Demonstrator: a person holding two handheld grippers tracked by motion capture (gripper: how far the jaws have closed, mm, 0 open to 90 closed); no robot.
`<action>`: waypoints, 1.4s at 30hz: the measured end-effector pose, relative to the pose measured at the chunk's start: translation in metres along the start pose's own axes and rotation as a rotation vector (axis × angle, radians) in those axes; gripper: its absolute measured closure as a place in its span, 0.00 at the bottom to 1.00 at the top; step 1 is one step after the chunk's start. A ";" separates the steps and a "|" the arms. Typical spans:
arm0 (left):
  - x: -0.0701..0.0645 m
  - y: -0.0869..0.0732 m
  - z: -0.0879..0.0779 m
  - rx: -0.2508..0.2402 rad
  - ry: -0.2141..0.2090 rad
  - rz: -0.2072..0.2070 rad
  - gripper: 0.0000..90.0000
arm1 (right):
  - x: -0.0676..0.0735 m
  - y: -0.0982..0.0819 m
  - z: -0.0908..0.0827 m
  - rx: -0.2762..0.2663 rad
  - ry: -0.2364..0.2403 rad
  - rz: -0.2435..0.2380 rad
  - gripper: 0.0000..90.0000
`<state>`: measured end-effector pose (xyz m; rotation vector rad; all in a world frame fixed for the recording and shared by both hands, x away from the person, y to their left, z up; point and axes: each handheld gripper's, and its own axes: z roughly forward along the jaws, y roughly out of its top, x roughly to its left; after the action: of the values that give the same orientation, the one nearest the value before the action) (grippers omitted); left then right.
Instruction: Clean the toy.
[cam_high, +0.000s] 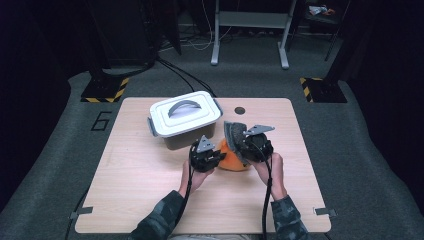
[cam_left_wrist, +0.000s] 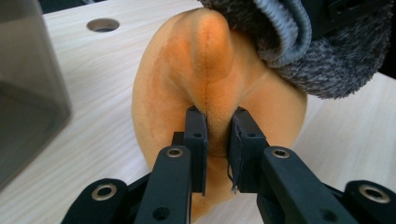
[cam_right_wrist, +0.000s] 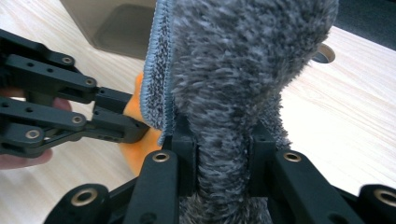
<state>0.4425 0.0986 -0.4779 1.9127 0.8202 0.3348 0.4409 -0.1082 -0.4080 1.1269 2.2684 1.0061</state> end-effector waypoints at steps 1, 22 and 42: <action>0.002 0.000 -0.001 0.015 0.001 0.010 0.87 | 0.000 0.000 0.003 0.001 0.000 0.007 0.79; 0.009 -0.005 0.002 0.005 -0.013 -0.018 0.86 | -0.040 -0.034 0.009 0.030 -0.028 0.118 0.78; 0.009 -0.005 0.001 0.011 -0.010 -0.025 0.86 | -0.070 -0.069 0.031 0.168 -0.054 0.219 0.80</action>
<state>0.4481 0.1051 -0.4839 1.9116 0.8399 0.3054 0.4667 -0.1801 -0.4775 1.4814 2.2562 0.8641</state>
